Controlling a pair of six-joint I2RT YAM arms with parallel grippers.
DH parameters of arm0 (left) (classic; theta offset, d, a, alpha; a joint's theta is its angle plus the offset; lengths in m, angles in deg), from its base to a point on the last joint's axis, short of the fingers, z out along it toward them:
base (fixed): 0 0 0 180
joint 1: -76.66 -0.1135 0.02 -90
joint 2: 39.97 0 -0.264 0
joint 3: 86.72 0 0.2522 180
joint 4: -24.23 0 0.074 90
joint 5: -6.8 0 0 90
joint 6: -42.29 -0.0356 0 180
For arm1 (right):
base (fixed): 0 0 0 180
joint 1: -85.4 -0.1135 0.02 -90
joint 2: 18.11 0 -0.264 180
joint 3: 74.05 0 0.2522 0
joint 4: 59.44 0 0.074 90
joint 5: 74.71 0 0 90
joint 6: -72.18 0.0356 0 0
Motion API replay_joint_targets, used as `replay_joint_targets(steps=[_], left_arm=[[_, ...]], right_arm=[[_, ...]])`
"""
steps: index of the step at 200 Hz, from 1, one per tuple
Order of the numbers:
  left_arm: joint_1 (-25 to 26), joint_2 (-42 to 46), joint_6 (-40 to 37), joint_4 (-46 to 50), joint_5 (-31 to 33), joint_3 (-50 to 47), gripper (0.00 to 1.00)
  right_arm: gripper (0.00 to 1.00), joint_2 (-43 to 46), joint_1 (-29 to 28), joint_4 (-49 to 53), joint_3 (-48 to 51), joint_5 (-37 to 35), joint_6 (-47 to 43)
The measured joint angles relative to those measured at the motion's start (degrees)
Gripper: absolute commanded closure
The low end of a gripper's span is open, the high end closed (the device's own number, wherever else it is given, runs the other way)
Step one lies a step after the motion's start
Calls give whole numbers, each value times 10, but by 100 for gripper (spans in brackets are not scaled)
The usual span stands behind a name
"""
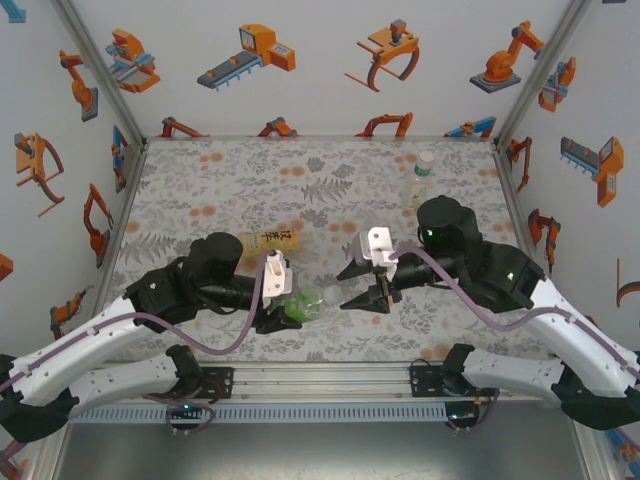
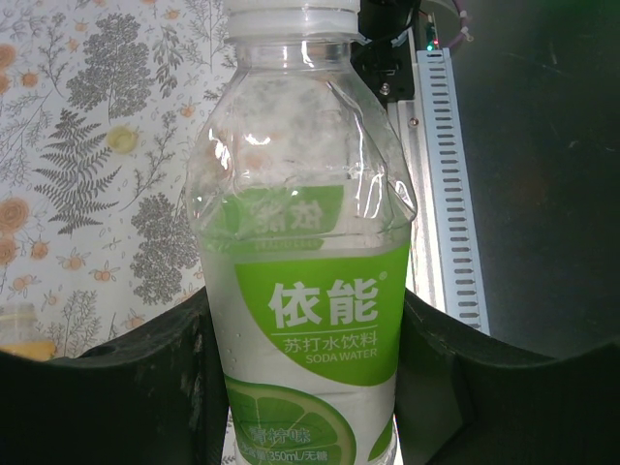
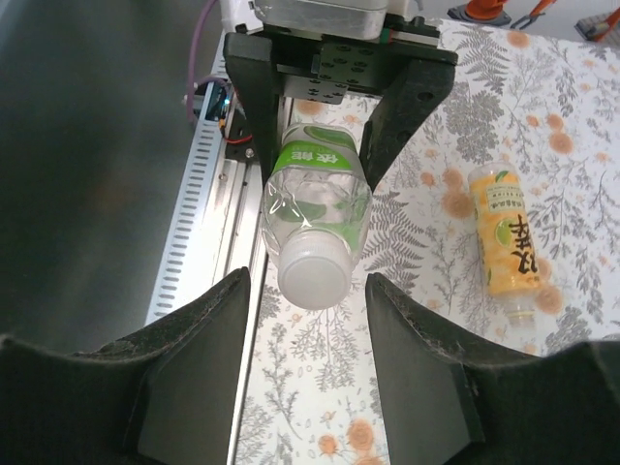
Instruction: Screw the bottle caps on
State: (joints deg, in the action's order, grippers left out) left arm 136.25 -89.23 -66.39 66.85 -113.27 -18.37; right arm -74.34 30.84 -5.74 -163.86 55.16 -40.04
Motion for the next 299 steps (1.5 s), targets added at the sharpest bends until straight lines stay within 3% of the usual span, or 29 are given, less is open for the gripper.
replay_joint_targets(steps=[125, 186, 211, 240, 299], left_arm=[[0, 6, 0, 1, 0, 0, 100], [0, 9, 0, 3, 0, 0, 100], [0, 10, 0, 5, 5, 0, 100], [0, 11, 0, 12, 19, 0, 100], [0, 10, 0, 15, 59, 0, 100]], right_arm=[[65, -12, 0, -37, 29, 30, -23], [91, -7, 0, -55, 39, 25, 7], [100, -2, 0, -80, 53, 2, 85], [100, 3, 0, -111, 72, -40, 226], [100, 10, -1, -113, 92, -180, 607]])
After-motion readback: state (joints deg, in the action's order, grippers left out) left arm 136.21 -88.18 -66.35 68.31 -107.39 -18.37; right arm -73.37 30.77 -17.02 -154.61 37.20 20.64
